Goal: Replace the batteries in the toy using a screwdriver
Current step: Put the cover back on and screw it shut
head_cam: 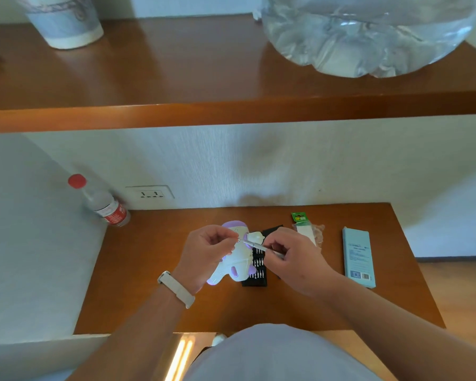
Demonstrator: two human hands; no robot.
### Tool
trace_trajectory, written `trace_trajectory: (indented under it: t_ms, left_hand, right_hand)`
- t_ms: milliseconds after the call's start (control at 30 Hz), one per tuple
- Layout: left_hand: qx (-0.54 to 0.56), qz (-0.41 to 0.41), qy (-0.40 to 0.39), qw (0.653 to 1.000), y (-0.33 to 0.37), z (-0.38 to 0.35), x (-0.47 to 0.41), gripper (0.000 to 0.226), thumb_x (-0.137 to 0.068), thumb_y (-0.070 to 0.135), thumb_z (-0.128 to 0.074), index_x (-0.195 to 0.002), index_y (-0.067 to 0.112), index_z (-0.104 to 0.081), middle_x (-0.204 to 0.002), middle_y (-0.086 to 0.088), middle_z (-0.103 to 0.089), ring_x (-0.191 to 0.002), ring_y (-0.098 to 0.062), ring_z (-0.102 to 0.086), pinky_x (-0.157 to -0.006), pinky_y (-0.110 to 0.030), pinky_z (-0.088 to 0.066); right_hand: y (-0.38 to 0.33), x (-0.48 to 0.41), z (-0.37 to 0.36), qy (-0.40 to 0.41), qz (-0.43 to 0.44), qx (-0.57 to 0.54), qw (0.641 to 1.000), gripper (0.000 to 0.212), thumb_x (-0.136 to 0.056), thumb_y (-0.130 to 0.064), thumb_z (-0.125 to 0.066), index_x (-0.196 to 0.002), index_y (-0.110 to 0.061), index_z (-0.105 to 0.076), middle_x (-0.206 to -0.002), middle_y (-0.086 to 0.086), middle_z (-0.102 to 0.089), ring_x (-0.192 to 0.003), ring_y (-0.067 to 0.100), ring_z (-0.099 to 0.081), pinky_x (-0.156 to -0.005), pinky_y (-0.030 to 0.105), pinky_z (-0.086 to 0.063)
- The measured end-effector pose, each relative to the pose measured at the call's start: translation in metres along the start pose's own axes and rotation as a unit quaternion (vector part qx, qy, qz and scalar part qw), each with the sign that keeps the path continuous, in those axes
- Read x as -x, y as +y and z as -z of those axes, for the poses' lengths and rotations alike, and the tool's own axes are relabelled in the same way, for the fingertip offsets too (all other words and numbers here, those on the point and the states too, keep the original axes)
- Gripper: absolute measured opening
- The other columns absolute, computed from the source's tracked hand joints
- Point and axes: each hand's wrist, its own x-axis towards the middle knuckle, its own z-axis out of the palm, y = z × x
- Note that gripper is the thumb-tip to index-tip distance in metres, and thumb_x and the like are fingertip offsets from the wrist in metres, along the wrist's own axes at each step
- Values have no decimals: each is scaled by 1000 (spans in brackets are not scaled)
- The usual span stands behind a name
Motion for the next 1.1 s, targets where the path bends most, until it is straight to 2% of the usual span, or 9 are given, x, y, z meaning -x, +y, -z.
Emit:
trace_trajectory:
  t_ms: [167, 300, 467, 633, 700, 867, 1000, 1100]
  left_hand:
    - [2, 9, -13, 1000, -2, 9, 0, 19, -86, -1, -69, -82, 13, -80, -74, -15, -71, -66, -20, -63, -66, -35, -54]
    - [-11, 3, -25, 1000, -5, 15, 0, 15, -87, 0, -69, -84, 11, -79, -79, -21, -71, -70, -25, -64, -70, -41, -57]
    - [-39, -19, -42, 998, -5, 19, 0, 13, -88, -1, -68, -86, 10, -76, -78, -13, -71, -69, -15, -65, -65, -26, -56]
    - [-20, -34, -62, 997, -6, 19, -1, 24, -85, -11, -65, -99, 8, -70, -77, 1, -70, -73, -17, -64, -68, -32, -55]
    - [-38, -49, -68, 996, -7, 17, -1, 26, -84, -10, -66, -100, 10, -69, -76, 4, -70, -74, -13, -65, -71, -28, -57]
    - [-83, -82, -94, 989, -8, 12, -2, 30, -86, -7, -66, -100, 19, -68, -78, 4, -70, -73, -9, -64, -73, -21, -55]
    - [-80, -91, -111, 986, -9, 8, -3, 34, -87, -9, -66, -103, 21, -67, -81, -1, -69, -77, -21, -66, -79, -26, -58]
    - [-83, -88, -111, 986, -9, 3, -4, 35, -87, -8, -66, -105, 22, -66, -80, 1, -70, -76, -18, -67, -78, -25, -58]
  right_hand:
    - [-1, -2, -10, 2, 4, 6, 1000, 8, -89, -26, -60, -90, -22, -67, -80, -13, -53, -72, 7, -51, -57, 18, -41]
    - [-2, -3, -16, 8, 5, 9, 1000, 9, -88, -27, -59, -91, -24, -68, -81, -15, -52, -75, 4, -52, -56, 16, -41]
    - [-4, -2, -19, 13, 7, 7, 1000, 7, -89, -25, -61, -92, -23, -68, -85, -16, -53, -80, 7, -55, -57, 15, -44]
    - [0, -2, -22, 8, 9, 4, 1000, 4, -89, -22, -62, -92, -23, -66, -87, -17, -51, -83, -7, -51, -60, 13, -45]
    - [2, 0, -23, 1, 7, 5, 1000, 2, -90, -25, -62, -89, -28, -63, -87, -19, -50, -84, -9, -50, -62, 11, -44]
    - [5, 3, -22, -20, -13, 8, 1000, 5, -92, -29, -60, -93, -30, -65, -86, -17, -54, -78, 3, -53, -57, 17, -43]
    - [8, 4, -18, -47, -55, -34, 997, 10, -93, -28, -57, -94, -29, -67, -82, -13, -59, -72, 7, -56, -61, 22, -46]
    - [11, 6, -18, -59, -66, -47, 995, 10, -95, -28, -56, -90, -30, -65, -77, -8, -60, -66, 9, -54, -59, 25, -45]
